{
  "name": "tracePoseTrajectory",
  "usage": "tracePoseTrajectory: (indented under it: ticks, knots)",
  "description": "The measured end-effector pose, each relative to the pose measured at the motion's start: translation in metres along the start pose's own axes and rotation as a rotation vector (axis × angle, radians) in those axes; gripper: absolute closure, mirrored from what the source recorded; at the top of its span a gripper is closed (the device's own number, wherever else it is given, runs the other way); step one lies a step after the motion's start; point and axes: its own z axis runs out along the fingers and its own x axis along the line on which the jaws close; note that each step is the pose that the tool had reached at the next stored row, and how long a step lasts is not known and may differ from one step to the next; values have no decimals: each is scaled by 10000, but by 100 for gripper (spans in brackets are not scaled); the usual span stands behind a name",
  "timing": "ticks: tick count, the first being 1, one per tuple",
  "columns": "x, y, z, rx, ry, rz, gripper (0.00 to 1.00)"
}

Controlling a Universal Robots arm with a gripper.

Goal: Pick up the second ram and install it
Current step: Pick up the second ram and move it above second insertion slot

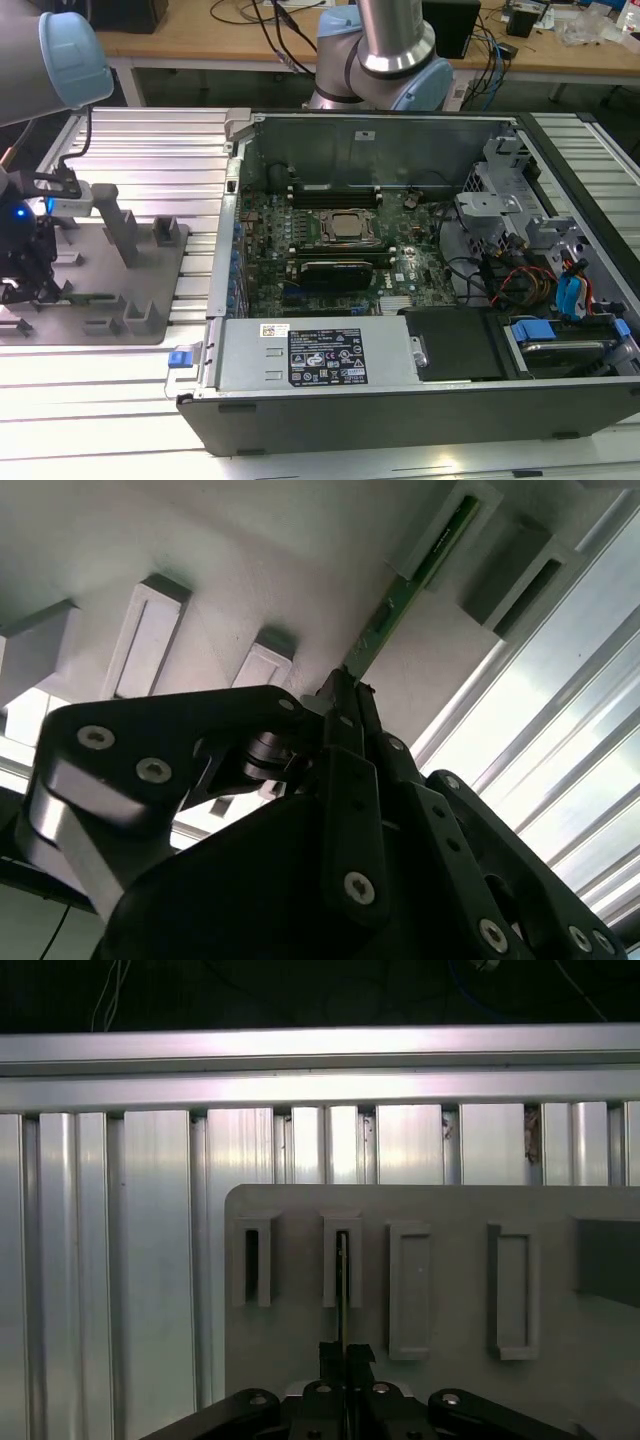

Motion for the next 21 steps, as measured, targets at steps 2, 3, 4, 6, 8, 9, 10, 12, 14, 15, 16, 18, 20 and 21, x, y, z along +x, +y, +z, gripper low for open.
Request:
tracePoseTrajectory:
  ticks: [2, 3, 4, 6, 8, 9, 10, 12, 14, 15, 16, 18, 20, 21]
  knots:
    - [3, 0, 0, 1, -2, 1, 88]
    - [4, 0, 1, 2, -3, 0, 88]
    - [4, 0, 1, 2, -4, 0, 88]
    - [4, 0, 1, 3, -4, 0, 88]
    - [4, 0, 1, 3, -4, 0, 89]
    - [4, 0, 1, 3, -4, 0, 91]
    - [4, 0, 1, 3, -4, 0, 91]
    - [4, 0, 2, 3, -4, 0, 91]
    - [4, 0, 0, 6, -5, 0, 91]
    - [4, 0, -10, 6, -5, 0, 91]
    - [4, 0, -30, 5, -4, 0, 91]
    - [5, 1, -105, 4, -4, 0, 91]
    - [5, 1, -183, 5, -4, 0, 91]
    - [5, 2, -227, 6, -4, 0, 91]
